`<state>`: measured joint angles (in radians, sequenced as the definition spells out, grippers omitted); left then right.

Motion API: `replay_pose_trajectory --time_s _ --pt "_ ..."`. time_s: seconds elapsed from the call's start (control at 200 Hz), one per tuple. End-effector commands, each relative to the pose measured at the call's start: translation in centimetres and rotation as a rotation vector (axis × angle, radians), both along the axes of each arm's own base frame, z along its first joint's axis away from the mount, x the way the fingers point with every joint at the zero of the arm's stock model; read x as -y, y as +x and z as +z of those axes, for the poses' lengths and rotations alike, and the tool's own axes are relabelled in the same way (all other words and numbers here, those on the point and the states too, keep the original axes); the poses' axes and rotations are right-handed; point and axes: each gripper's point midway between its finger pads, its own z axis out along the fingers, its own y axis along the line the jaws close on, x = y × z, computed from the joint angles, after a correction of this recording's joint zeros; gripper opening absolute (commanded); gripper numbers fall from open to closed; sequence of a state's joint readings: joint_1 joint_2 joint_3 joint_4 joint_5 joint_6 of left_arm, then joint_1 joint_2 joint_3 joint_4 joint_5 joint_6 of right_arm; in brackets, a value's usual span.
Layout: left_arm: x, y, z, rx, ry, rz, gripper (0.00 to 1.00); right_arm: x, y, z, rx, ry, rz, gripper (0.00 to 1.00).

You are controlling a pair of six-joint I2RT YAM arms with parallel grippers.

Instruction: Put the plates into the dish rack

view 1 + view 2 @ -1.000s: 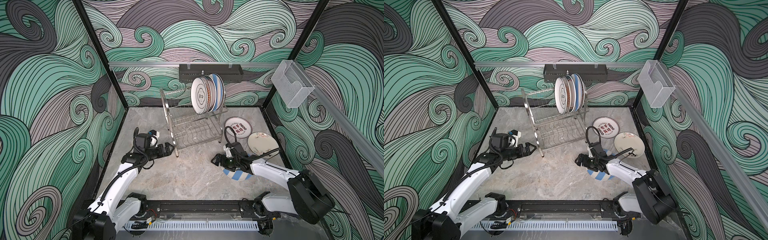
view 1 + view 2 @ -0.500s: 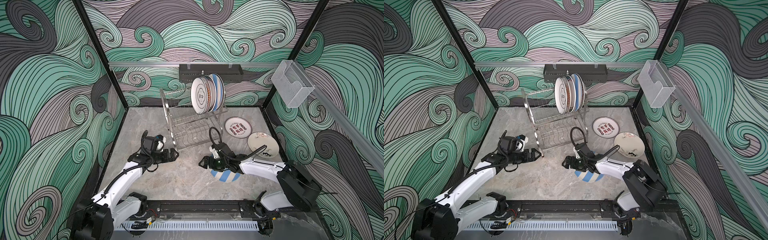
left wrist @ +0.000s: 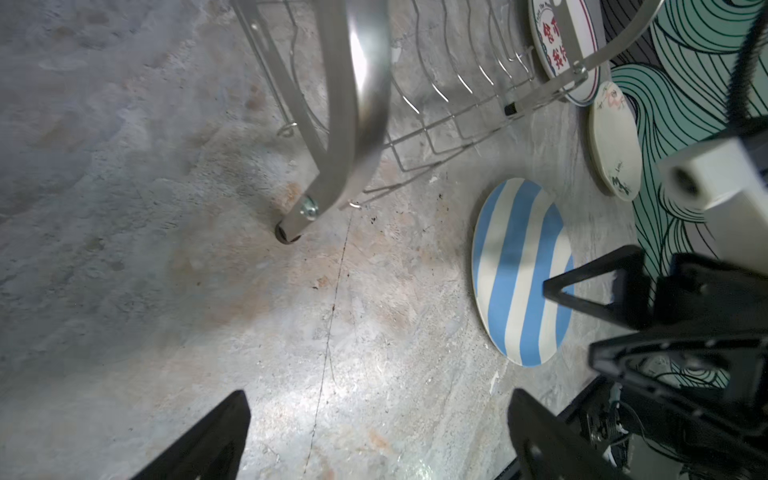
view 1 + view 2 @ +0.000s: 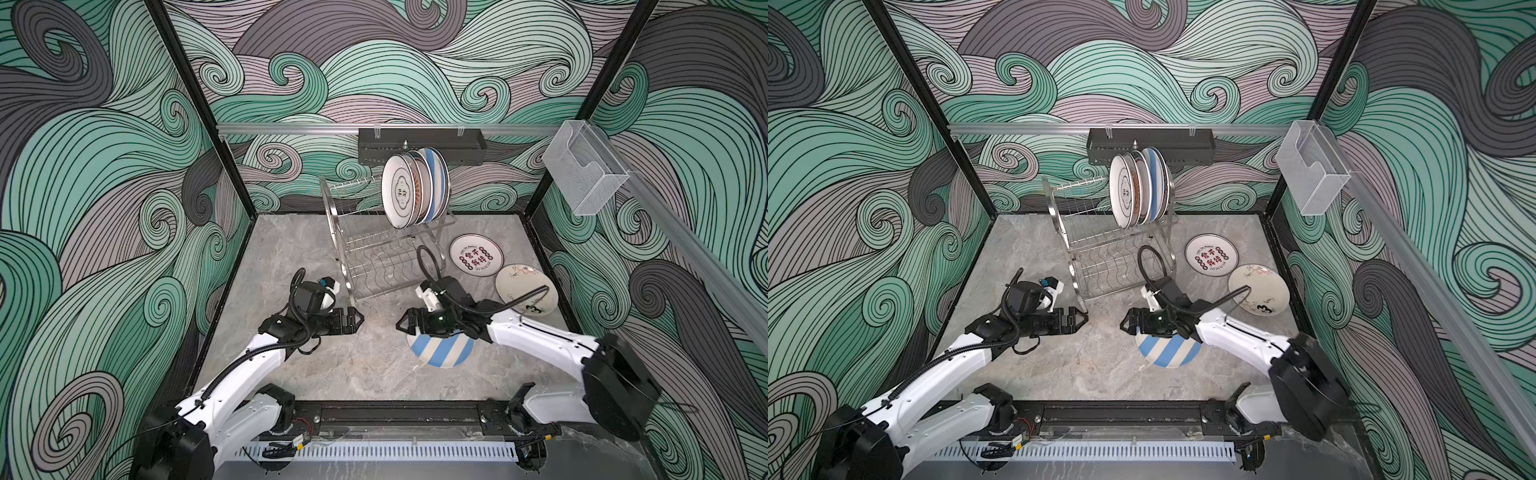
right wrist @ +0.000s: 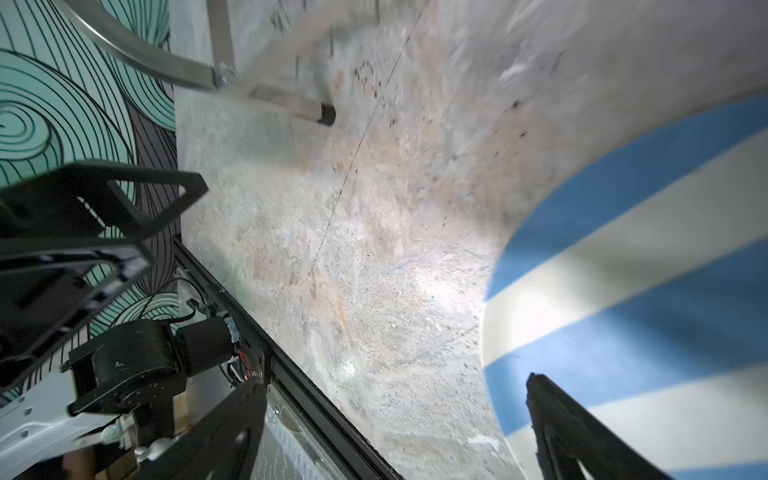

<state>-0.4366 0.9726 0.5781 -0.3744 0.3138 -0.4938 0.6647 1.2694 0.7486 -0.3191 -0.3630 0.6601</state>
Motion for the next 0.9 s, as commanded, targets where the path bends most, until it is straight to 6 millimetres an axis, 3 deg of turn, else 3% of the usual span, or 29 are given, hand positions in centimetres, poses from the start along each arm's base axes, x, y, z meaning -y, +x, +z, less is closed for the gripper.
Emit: replay_pose_trajectory --time_s 0.0,0.12,0.225,0.445,0.635,0.896 --pt "0.6 0.1 -0.3 0.013 -0.006 0.005 0.99 8.7 -1.3 -2.2 -0.037 -0.22 -0.145 0.98" --pt "1.5 -0.1 -1.1 0.01 -0.022 -0.007 0.99 14.9 -2.0 -2.5 -0.012 -0.28 -0.341 1.0" --pt "2.6 0.0 -1.2 0.028 -0.042 -0.028 0.99 16.8 -2.5 -2.5 0.007 -0.231 -0.447 1.0" --pt "4.6 0.4 -2.0 0.031 0.001 -0.091 0.98 17.6 -2.9 -4.6 -0.068 -0.167 -0.511 0.99" --pt "7.1 0.4 -2.4 0.043 0.022 -0.16 0.99 15.0 -1.6 -5.5 -0.104 0.011 -0.49 0.97" --pt "10.1 0.4 -3.2 0.01 0.045 -0.225 0.99 15.1 -2.1 -7.1 -0.141 -0.012 -0.48 0.93"
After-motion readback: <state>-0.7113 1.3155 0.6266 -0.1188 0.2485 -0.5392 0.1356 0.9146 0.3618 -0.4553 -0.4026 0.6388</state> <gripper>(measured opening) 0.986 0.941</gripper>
